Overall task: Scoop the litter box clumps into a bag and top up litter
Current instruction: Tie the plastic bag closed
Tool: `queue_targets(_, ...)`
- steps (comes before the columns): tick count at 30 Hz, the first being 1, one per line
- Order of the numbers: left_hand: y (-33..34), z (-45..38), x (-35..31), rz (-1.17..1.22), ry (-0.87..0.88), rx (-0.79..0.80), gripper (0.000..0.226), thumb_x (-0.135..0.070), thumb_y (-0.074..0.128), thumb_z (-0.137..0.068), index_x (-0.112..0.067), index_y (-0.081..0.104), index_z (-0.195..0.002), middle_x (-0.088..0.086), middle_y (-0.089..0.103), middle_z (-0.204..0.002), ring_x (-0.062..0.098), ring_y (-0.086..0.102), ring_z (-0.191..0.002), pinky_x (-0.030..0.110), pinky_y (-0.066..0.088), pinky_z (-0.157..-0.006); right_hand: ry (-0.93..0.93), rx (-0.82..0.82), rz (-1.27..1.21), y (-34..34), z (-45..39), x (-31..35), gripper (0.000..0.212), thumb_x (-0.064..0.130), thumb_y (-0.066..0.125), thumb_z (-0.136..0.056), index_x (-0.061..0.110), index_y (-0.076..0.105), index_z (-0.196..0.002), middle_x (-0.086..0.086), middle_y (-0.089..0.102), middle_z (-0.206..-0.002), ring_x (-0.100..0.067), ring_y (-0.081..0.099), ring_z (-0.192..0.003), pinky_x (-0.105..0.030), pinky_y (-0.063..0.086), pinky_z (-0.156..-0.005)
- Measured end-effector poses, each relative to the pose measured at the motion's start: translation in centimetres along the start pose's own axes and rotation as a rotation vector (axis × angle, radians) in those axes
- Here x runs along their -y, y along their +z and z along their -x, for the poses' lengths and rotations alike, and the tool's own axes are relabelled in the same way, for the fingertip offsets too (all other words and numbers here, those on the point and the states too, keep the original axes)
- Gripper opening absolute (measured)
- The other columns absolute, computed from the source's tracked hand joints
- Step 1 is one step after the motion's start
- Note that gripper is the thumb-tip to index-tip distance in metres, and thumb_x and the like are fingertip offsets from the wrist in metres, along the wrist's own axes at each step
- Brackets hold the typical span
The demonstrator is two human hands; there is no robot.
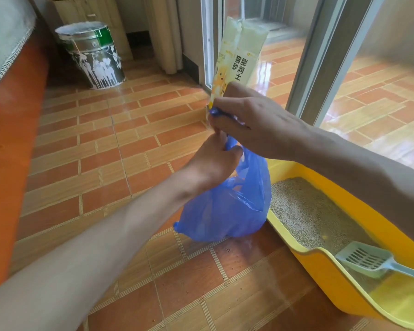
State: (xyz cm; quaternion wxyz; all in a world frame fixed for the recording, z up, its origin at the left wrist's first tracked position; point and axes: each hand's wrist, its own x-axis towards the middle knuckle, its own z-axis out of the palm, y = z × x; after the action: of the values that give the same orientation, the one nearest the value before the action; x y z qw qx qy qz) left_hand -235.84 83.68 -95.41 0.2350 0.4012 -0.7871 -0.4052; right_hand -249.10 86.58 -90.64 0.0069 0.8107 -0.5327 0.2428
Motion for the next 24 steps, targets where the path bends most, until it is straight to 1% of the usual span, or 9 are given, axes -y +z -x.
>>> queue_targets(2, -0.5, 0.6, -0.3, 0.091, 0.02, 0.099, 0.016, -0.024, 0.043, -0.092, -0.024, 0.038, -0.077, -0.014, 0.037, -0.057, 0.007, 0.033, -0.046, 0.027, 0.037, -0.057, -0.014, -0.032, 0.142, -0.3, -0.2, 0.2, 0.035, 0.036, 0.044, -0.105, 0.011, 0.062, -0.089, 0.0, 0.05, -0.078, -0.023, 0.047, -0.07, -0.034, 0.034, -0.061)
queue_targets(6, -1.3, 1.1, -0.6, 0.157, 0.023, 0.243, 0.02, -0.032, 0.051, -0.089, -0.022, 0.04, -0.076, -0.015, 0.039, -0.051, 0.006, 0.039, -0.047, 0.034, 0.041, -0.062, 0.101, -0.053, 0.096, -0.5, -0.6, 0.6, 0.041, 0.039, 0.055, -0.101, 0.007, 0.059, -0.076, 0.0, 0.053, -0.061, -0.028, 0.049, -0.063, -0.038, 0.042, -0.054)
queue_targets(10, -0.9, 1.2, -0.8, 0.017, 0.02, 0.144, 0.045, -0.034, 0.061, -0.102, -0.01, 0.052, -0.065, -0.009, 0.043, -0.043, 0.004, 0.041, -0.038, 0.014, 0.041, -0.047, 0.216, -0.001, -0.095, -1.4, -0.6, 0.5, 0.034, 0.041, 0.064, -0.096, 0.021, 0.069, -0.068, 0.006, 0.069, -0.063, -0.012, 0.062, -0.063, -0.039, 0.055, -0.064)
queue_targets(12, -0.7, 1.0, -0.3, 0.078, 0.01, 0.117, 0.046, -0.04, 0.055, -0.104, -0.001, 0.066, -0.083, -0.009, 0.043, -0.04, 0.007, 0.041, -0.037, 0.019, 0.041, -0.046, 0.21, 0.009, -0.212, -1.9, -0.6, 0.3, 0.039, 0.046, 0.058, -0.1, 0.019, 0.076, -0.078, 0.008, 0.074, -0.071, -0.008, 0.067, -0.069, -0.035, 0.055, -0.071)
queue_targets(15, -0.6, 0.8, 0.2, 0.211, -0.013, 0.127, 0.043, -0.038, 0.046, -0.109, -0.002, 0.069, -0.104, -0.008, 0.038, -0.045, 0.012, 0.035, -0.041, 0.026, 0.04, -0.047, 0.177, 0.01, -0.213, -2.0, -0.4, -1.0, 0.057, 0.046, 0.032, -0.109, 0.013, 0.077, -0.098, 0.021, 0.066, -0.088, 0.007, 0.061, -0.084, -0.011, 0.045, -0.079)
queue_targets(16, -0.5, 0.7, 0.3, 0.246, -0.019, 0.125, 0.043, -0.038, 0.044, -0.11, -0.004, 0.068, -0.104, -0.006, 0.039, -0.046, 0.012, 0.035, -0.041, 0.026, 0.04, -0.047, 0.132, 0.042, -0.111, -1.8, -0.2, -1.5, 0.056, 0.044, 0.028, -0.11, 0.015, 0.075, -0.099, 0.024, 0.061, -0.086, 0.008, 0.058, -0.085, -0.011, 0.041, -0.081)
queue_targets(18, -0.5, 0.6, 0.3, 0.294, -0.038, 0.127, 0.044, -0.041, 0.038, -0.111, -0.008, 0.067, -0.105, -0.006, 0.043, -0.046, 0.011, 0.036, -0.04, 0.026, 0.041, -0.049, 0.06, 0.092, 0.089, -0.9, 0.7, -2.5, 0.048, 0.043, 0.031, -0.11, 0.019, 0.067, -0.089, 0.015, 0.06, -0.075, -0.004, 0.055, -0.072, -0.026, 0.042, -0.074)
queue_targets(21, -0.6, 0.3, 0.6, 0.398, -0.097, 0.181, 0.051, -0.042, 0.031, -0.112, -0.005, 0.066, -0.115, -0.001, 0.053, -0.052, 0.014, 0.035, -0.041, 0.028, 0.045, -0.055, 0.096, 0.001, 0.049, 0.1, 1.8, -3.6, 0.034, 0.036, 0.047, -0.106, 0.016, 0.055, -0.079, 0.012, 0.051, -0.061, -0.007, 0.046, -0.055, -0.025, 0.033, -0.055)
queue_targets(24, -0.8, 0.3, 0.6, 0.624, -0.214, 0.226, 0.051, -0.04, 0.032, -0.112, -0.003, 0.067, -0.12, 0.007, 0.064, -0.066, 0.017, 0.034, -0.046, 0.028, 0.047, -0.055, 0.163, -0.131, 0.052, 0.6, 2.7, -3.9, 0.035, 0.037, 0.057, -0.102, 0.014, 0.056, -0.076, 0.006, 0.044, -0.054, -0.01, 0.041, -0.05, -0.031, 0.031, -0.051)
